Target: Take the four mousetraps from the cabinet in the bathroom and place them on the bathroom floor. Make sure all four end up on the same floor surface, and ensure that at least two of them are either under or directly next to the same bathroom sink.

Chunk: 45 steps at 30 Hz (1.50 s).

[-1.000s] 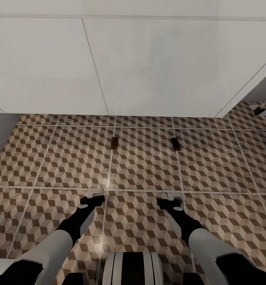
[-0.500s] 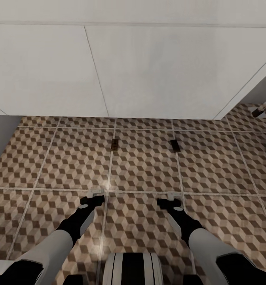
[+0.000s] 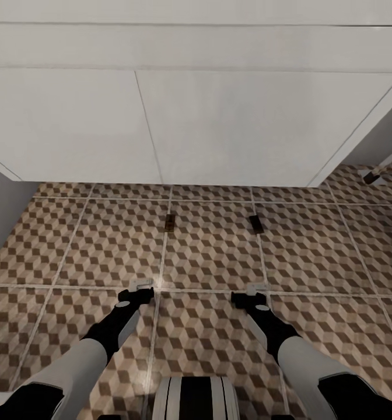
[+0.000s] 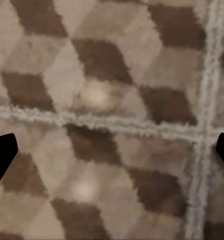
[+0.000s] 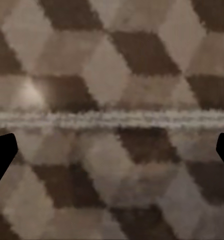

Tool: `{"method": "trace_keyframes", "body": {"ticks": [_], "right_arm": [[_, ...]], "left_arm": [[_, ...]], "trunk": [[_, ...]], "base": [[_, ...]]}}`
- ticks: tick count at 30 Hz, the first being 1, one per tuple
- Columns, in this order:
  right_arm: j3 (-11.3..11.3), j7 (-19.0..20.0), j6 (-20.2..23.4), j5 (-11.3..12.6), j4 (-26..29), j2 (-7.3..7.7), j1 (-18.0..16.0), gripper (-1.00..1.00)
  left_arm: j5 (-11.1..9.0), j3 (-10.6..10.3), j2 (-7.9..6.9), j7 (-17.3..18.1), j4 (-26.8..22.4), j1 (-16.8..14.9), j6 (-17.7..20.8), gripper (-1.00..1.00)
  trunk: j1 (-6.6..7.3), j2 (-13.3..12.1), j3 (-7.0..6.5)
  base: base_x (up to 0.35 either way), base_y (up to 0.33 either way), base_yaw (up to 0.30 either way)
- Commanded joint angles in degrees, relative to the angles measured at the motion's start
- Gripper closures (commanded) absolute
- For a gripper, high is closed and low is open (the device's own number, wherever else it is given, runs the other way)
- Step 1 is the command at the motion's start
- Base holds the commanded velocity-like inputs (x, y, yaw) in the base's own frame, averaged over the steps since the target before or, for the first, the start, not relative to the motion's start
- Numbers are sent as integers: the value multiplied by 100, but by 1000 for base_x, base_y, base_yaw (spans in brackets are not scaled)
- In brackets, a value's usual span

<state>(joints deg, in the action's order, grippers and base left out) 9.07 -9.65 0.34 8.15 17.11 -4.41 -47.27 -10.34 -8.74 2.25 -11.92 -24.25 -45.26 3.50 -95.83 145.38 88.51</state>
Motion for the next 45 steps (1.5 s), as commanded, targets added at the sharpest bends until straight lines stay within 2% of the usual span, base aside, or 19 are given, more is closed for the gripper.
{"method": "trace_keyframes", "body": {"ticks": [1, 21, 45], "right_arm": [[49, -37, 3, 58, 3, 1, -2, -100], [67, -55, -7, -27, 12, -22, -2, -100], [60, -98, -16, 0, 12, -25, -2, -100]], "left_arm": [[-56, -48, -5, -47, -13, 0, 28, -100], [-63, -48, -6, -46, -18, 0, 28, -100], [-71, -48, -6, -42, -14, 0, 28, -100]], "trunk": [[3, 0, -20], [55, -27, -463], [117, -59, -994]], "base": [[0, 0, 0], [0, 0, 0], [0, 0, 0]]}}
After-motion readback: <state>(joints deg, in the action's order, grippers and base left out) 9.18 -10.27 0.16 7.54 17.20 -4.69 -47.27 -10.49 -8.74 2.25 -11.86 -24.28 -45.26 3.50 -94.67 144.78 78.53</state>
